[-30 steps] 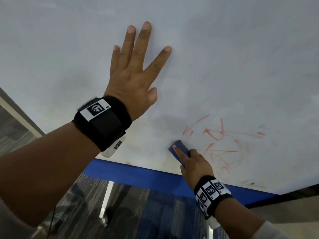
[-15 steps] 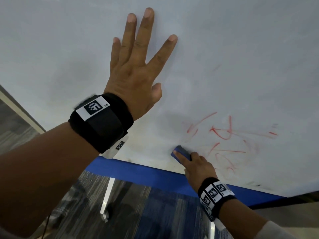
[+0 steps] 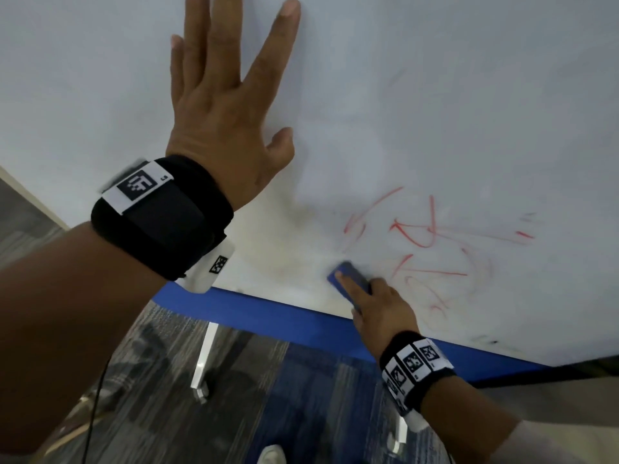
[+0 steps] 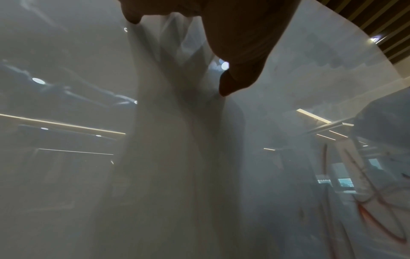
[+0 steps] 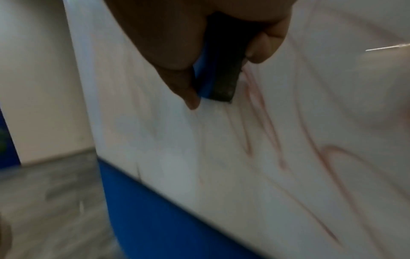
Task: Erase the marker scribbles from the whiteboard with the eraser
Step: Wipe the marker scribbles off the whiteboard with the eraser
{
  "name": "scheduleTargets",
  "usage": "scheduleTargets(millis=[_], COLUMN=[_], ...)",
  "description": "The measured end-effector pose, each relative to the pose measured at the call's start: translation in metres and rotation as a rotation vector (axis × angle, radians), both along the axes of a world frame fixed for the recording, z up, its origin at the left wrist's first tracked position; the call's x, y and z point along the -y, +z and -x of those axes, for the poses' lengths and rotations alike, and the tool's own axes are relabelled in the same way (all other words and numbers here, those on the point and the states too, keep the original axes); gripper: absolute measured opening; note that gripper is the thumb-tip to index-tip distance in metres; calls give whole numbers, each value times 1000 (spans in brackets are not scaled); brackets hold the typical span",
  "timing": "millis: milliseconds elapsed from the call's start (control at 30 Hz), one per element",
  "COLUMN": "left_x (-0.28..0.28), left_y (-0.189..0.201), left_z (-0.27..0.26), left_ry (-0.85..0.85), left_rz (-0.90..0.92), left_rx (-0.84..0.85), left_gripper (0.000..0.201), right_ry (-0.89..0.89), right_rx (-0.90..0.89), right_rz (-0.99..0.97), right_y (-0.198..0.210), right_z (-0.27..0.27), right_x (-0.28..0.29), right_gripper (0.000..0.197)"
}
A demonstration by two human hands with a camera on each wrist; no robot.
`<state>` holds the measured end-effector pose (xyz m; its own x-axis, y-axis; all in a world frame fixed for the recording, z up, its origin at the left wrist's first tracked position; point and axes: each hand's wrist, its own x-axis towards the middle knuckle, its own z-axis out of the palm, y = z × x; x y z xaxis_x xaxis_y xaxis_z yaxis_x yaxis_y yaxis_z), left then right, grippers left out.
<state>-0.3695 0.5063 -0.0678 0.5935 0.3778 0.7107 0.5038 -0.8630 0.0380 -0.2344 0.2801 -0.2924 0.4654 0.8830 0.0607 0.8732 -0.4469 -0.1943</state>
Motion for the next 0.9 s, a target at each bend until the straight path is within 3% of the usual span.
scheduleTargets(millis=[67,133,200,300,367,433,500,567,667,800,833,900], left_x=[2,4,5,4,3,2,3,4,3,0,0,0], left_y=[0,-1,-2,-3,-4,-4,-5,-6,-7,-7,-7,-7], left_z=[-1,-2,-3,-2,-2,-3,-4,-5,-4,-1,0,0], left_ry=[6,10,2,-8,-13,-7,-3,-2,-20,-36,-38,-40], left_rz=[16,26,30,32,27,24,35,46,44,27,26,28], left_rx=[4,16,27,35,34,32,33,43,42,17,13,7], left_gripper=[87,88,88,89,89,88,88,87,87,93,94,95], right_ry=[-32,-67,-83,38,14,-2,-39,-65,-116,-37,-51,-75], right_rx=[18,36,21,9,-50,-52,-2,37,-1,-59,-60,-10], right_rz=[-352,-508,-441,18,164,-9,-350,-551,-489,-61,-49,-244], right_y=[31,50,49,10,-2,21,59,93,94,40,46,75], right_z=[0,-3,-4,-3,-5,1,2,-2,-1,1,-1,-6], right_x=[-9,-14,-15,2,10,4,-11,-24,-23,17,19,10], right_gripper=[88,83,85,98,92,95,87,83,87,105,104,97])
